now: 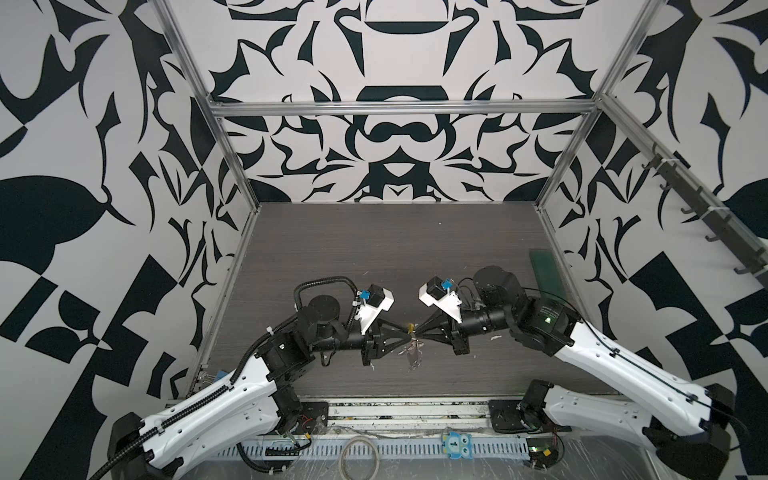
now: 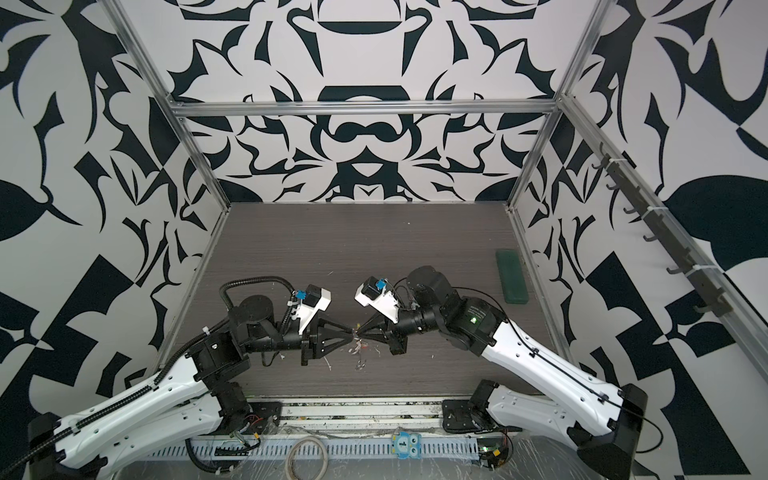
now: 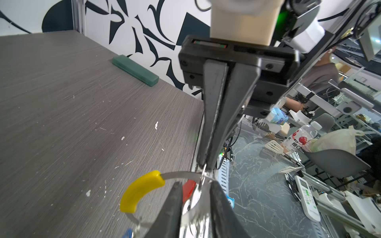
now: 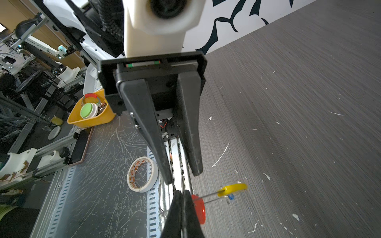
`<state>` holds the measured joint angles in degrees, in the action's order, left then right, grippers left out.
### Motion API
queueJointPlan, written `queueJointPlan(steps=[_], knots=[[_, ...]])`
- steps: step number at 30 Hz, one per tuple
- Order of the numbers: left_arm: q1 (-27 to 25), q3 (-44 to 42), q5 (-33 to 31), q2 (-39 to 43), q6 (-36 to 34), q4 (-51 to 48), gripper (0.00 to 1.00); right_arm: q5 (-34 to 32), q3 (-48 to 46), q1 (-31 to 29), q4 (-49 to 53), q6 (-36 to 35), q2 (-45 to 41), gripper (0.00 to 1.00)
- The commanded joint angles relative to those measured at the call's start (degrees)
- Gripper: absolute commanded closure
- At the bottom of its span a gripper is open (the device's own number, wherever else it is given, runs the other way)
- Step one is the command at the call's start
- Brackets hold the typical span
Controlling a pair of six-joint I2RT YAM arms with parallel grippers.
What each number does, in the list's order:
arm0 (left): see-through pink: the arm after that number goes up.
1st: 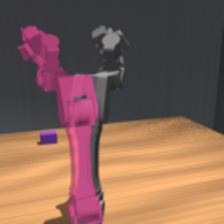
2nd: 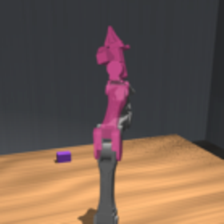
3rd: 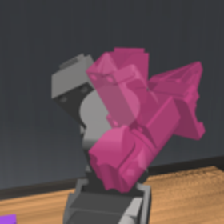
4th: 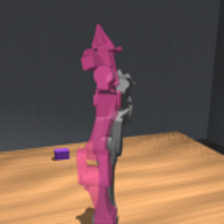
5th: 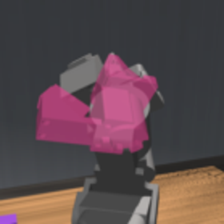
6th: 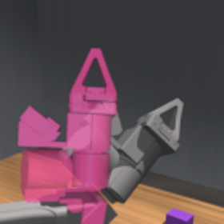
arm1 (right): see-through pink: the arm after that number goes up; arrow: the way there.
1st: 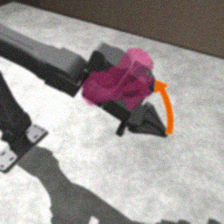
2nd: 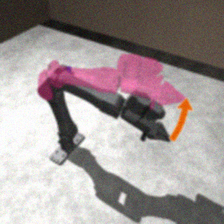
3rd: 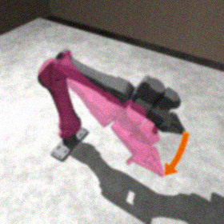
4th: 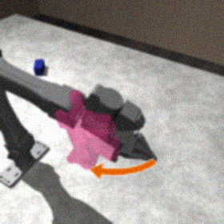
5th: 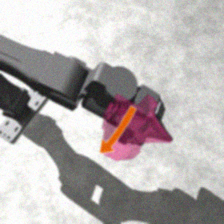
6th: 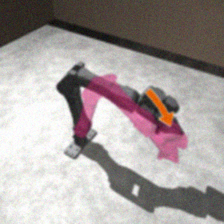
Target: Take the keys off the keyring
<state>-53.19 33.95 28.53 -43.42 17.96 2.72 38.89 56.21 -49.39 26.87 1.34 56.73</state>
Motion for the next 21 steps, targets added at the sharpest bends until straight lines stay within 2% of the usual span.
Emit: queueJointPlan(steps=[1,16,21], knots=[[0.2,1.42,2.21,0.34,-0.04,2.18,0.76,1.83,1.01,-0.27,-4.01,0.81,-0.66,1.0],[0.21,0.77,3.19,0.24,1.2,5.1,0.88,2.65,0.38,-0.25,-6.74,2.85,0.39,1.0],[0.21,0.68,1.91,0.57,1.29,5.41,1.0,2.46,-0.03,-0.27,-8.39,4.18,0.13,1.0]])
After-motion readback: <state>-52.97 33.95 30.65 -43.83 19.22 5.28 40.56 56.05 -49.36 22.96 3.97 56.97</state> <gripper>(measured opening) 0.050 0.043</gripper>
